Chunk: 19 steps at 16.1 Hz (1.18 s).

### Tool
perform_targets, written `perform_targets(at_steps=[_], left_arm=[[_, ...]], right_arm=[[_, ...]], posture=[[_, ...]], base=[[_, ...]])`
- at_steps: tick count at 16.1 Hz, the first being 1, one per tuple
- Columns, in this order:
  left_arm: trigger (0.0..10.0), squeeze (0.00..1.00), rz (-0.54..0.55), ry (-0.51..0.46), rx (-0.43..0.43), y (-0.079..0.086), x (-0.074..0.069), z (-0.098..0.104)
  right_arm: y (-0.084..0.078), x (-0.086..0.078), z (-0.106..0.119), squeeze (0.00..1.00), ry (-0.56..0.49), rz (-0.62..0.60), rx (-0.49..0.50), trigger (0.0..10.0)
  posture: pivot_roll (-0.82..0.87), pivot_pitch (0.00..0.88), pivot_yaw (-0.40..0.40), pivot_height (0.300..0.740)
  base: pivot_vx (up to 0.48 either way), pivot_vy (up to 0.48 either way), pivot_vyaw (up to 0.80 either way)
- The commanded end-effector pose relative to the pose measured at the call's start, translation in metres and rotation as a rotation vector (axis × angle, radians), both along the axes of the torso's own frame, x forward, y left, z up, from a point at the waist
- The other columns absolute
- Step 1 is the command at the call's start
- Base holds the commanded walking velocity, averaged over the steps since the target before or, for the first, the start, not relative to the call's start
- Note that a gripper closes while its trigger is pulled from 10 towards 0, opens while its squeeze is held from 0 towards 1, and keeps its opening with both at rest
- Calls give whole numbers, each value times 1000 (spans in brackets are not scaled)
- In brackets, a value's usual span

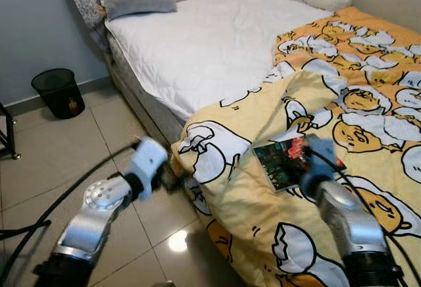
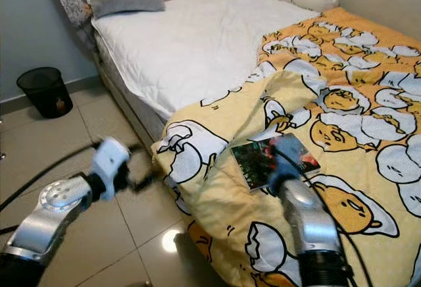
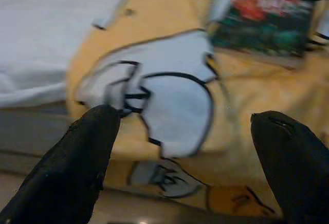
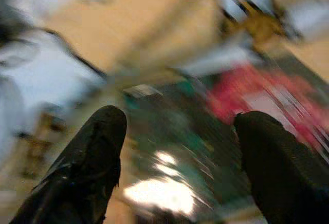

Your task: Clean up the room

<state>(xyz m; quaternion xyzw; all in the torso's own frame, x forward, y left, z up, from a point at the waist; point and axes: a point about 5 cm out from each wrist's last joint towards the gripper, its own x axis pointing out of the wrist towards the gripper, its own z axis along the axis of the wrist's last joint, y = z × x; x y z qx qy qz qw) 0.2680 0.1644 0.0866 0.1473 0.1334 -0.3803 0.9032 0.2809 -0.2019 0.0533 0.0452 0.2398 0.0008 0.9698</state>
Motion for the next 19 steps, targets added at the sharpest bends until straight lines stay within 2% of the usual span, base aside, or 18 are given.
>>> perform_targets(at_steps=[1, 4, 5, 8, 10, 14, 19], left_arm=[[10000, 878, -95, 26, -22, -7, -3, 1], [10000, 878, -196, 55, -21, -14, -6, 0], [10000, 878, -232, 69, -19, -18, -7, -2], [10000, 875, -277, 92, -11, -22, -6, -4], [10000, 878, -293, 93, -7, -24, -5, -3], [10000, 878, -316, 103, -4, -25, -6, -2], [10000, 878, -320, 102, 8, -22, -5, 0]], right_arm=[[-7, -2, -5, 1000, 65, -69, 20, 10000], [-10, -7, -12, 1000, 109, -147, 141, 10000], [-8, -8, -13, 0, 112, -157, 249, 10000], [-1, -8, -16, 0, 133, -170, 410, 10000], [-4, -9, -24, 0, 175, -213, 430, 10000], [-7, 0, -28, 0, 147, -274, 618, 10000], [-11, 10, -29, 0, 101, -332, 765, 10000]], posture=[[10, 0, 24, 740], [3, 0, 33, 740], [-8, 0, 48, 740], [-21, 0, 71, 740], [-21, 0, 77, 740], [-10, 0, 86, 740], [3, 0, 85, 740]], base=[[0, 0, 0], [0, 0, 0], [0, 0, 0], [0, 0, 0], [0, 0, 0], [0, 0, 0], [0, 0, 0]])
